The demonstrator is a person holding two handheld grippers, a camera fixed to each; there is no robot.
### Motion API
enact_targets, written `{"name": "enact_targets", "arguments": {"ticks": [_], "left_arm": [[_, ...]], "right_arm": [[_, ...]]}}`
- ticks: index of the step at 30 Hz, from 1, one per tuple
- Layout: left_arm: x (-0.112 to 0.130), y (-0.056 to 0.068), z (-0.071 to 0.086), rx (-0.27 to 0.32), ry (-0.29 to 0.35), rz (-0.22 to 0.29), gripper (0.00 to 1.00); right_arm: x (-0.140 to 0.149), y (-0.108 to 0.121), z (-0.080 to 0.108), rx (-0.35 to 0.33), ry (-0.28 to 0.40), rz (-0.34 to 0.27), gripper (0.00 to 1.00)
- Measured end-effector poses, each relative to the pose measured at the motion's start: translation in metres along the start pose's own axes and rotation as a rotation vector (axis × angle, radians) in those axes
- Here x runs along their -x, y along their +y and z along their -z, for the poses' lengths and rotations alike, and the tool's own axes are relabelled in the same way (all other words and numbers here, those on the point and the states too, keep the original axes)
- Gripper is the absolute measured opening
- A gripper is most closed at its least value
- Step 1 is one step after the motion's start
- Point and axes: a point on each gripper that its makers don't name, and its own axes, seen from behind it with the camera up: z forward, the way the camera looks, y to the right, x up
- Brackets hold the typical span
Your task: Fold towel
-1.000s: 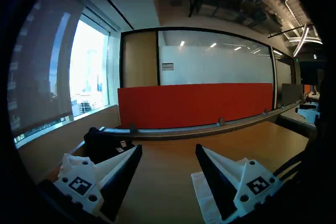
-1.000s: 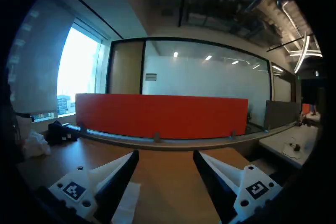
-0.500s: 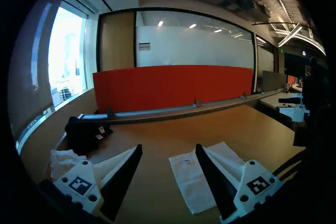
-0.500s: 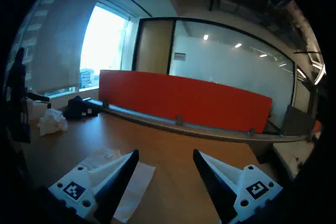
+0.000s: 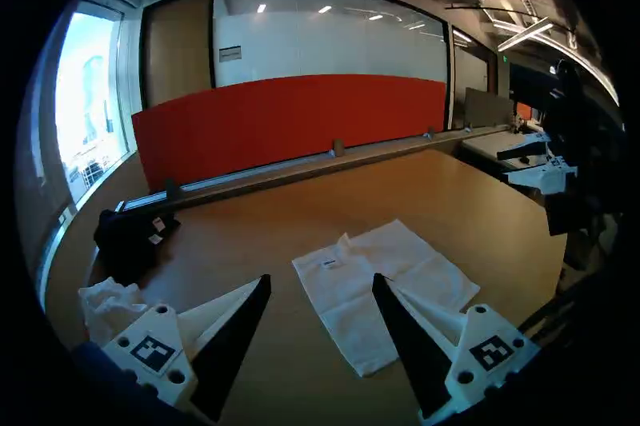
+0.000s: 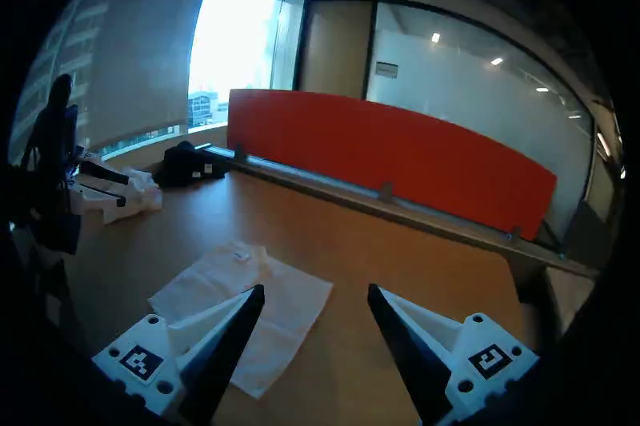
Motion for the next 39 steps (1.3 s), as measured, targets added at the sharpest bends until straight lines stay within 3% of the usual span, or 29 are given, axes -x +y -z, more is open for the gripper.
{"name": "enact_targets", "arguments": {"ticks": [9, 27, 39], "left_arm": [[0.037, 0.011, -0.015, 0.037, -0.060, 0.007, 0.94], [0.136, 0.029, -0.047, 0.075, -0.251, 0.000, 0.94], [0.182, 0.044, -0.059, 0.109, -0.351, 0.002, 0.94]], "right_arm": [[0.035, -0.015, -0.013, -0.025, -0.057, -0.002, 1.00], [0.125, -0.042, -0.037, -0.077, -0.190, -0.006, 1.00], [0.186, -0.063, -0.040, -0.137, -0.309, 0.027, 0.99]]}}
